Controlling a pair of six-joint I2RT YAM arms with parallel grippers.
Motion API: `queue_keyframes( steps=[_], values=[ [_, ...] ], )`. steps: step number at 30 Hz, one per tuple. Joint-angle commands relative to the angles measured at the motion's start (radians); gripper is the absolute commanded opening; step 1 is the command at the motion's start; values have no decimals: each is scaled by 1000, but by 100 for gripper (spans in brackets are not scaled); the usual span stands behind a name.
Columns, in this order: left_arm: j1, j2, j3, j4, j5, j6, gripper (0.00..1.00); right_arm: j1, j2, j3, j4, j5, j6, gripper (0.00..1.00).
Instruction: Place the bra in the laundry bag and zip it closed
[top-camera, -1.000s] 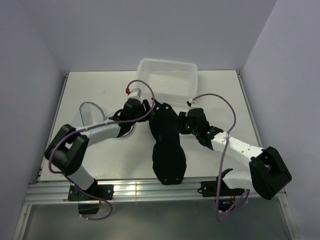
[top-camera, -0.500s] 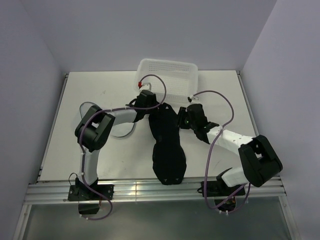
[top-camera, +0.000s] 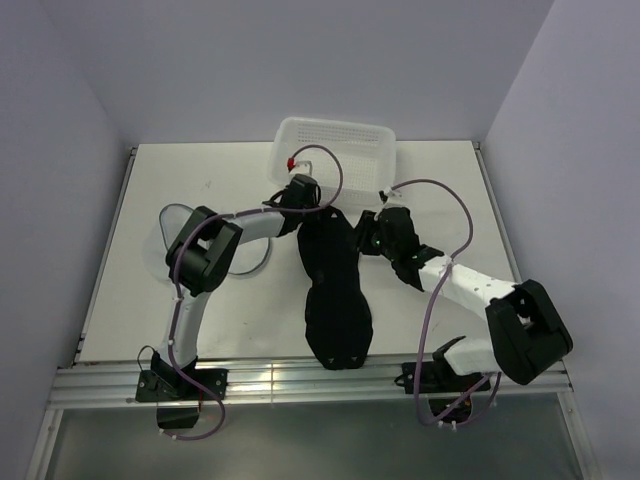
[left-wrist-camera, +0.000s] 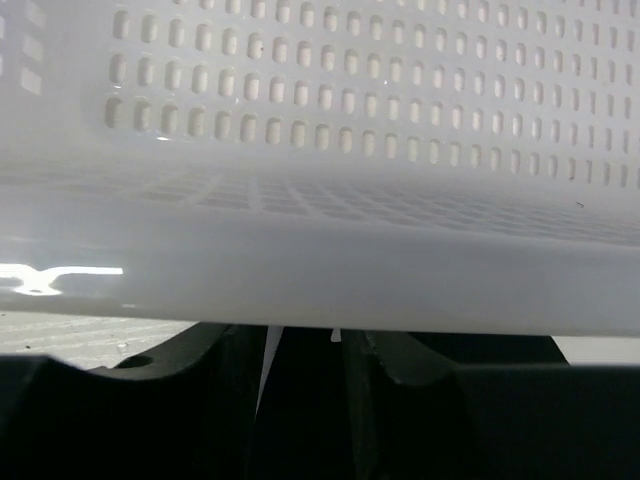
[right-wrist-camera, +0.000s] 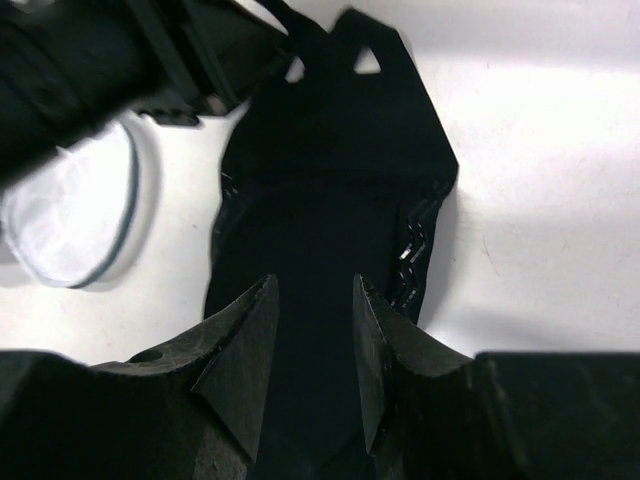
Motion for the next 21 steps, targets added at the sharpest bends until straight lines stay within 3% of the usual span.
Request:
queue_keyframes(
  steps=[1, 8, 10, 12, 17, 19, 21],
  values=[
    [-35, 32, 10, -34, -5, 26, 39, 2, -77, 2, 35, 20, 4, 43],
    [-47, 23, -37, -23, -5, 20, 32, 5, -170, -3, -8, 23, 1, 44],
    [-49, 17, -46, -17, -7, 23, 20, 6, -192, -18, -14, 26, 5, 45],
    [-50, 12, -46, -20, -22, 28, 0, 6, -216, -26, -29, 20, 7, 48],
    [-53, -55, -81, 28, -22, 34, 0, 9, -253, -88, -28, -2, 24, 65],
    [-55, -121, -112, 63, -12, 28, 0, 12, -242, -113, -19, -6, 30, 66],
    [-55, -191, -138, 83, 14, 19, 0, 20, -219, -134, 1, -46, 41, 58]
  ],
)
